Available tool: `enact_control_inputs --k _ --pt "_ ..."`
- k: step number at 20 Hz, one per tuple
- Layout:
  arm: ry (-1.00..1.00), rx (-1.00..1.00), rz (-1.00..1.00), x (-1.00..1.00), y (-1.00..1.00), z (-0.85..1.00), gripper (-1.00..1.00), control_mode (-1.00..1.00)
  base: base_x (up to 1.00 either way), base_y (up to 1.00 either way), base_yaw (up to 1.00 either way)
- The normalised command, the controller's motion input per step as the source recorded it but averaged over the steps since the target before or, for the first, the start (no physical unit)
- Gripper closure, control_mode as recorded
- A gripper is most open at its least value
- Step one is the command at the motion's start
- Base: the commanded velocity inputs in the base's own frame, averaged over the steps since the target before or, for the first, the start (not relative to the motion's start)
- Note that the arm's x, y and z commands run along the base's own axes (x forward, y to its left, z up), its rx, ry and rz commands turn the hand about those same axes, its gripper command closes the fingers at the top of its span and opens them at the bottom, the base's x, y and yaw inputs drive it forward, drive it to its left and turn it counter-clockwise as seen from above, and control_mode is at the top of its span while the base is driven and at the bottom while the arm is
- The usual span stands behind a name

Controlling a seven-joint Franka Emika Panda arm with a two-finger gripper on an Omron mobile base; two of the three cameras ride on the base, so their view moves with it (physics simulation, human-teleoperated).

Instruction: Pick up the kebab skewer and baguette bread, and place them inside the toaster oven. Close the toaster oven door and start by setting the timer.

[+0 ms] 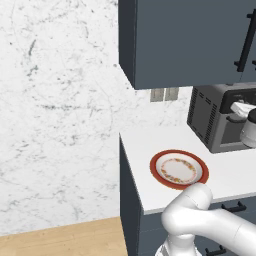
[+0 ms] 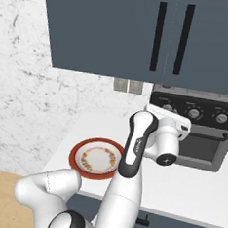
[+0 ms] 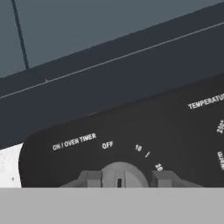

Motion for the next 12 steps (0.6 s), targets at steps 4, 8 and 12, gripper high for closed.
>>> enact_control_inputs --k 4,8,12 --pt "0.0 0.23 0.0 0.01 0.03 0.0 1.0 -1.0 0.0 0.0 0.0" --pt "0.0 0.26 0.0 0.05 0.04 0.0 1.0 -1.0 0.0 0.0 0.0" --pt "0.0 0.26 0.0 0.11 0.04 0.0 1.0 -1.0 0.0 0.0 0.0"
